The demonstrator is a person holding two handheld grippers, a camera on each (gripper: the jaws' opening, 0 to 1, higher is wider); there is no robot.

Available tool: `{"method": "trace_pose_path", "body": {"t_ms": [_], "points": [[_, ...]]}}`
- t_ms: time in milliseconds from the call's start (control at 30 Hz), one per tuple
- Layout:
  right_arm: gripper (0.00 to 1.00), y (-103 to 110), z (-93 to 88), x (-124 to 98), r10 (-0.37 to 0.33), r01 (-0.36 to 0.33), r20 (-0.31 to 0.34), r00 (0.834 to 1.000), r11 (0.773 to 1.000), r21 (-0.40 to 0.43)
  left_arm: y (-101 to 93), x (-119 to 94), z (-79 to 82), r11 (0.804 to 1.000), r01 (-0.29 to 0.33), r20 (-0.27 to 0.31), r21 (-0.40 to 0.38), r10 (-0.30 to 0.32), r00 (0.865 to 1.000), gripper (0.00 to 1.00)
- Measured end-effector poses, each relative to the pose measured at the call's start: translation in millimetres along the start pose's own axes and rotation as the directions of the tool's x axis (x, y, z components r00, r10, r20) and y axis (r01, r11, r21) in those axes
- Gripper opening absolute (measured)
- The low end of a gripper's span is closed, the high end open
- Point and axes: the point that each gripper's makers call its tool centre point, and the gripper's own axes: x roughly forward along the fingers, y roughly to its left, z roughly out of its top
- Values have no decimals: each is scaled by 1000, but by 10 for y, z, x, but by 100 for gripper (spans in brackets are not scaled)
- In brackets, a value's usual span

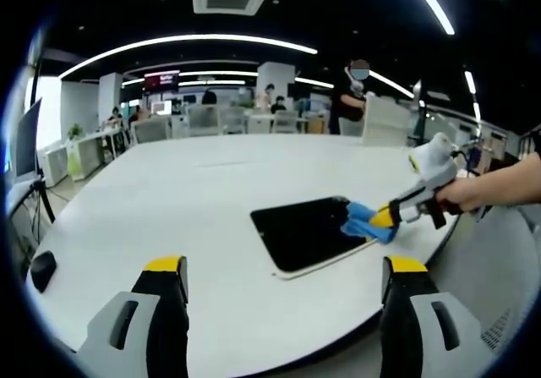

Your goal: Wipe the mirror surface with the cleaning cloth until all visible marks leave the cleaned area.

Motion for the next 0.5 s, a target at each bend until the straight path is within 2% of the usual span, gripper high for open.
{"method": "trace_pose_path", "body": {"t_ms": [500], "points": [[1,238,101,127,69,-69,-2,998,997,-34,2,-4,2,1000,-2,1,-1,2,1000,95]]}}
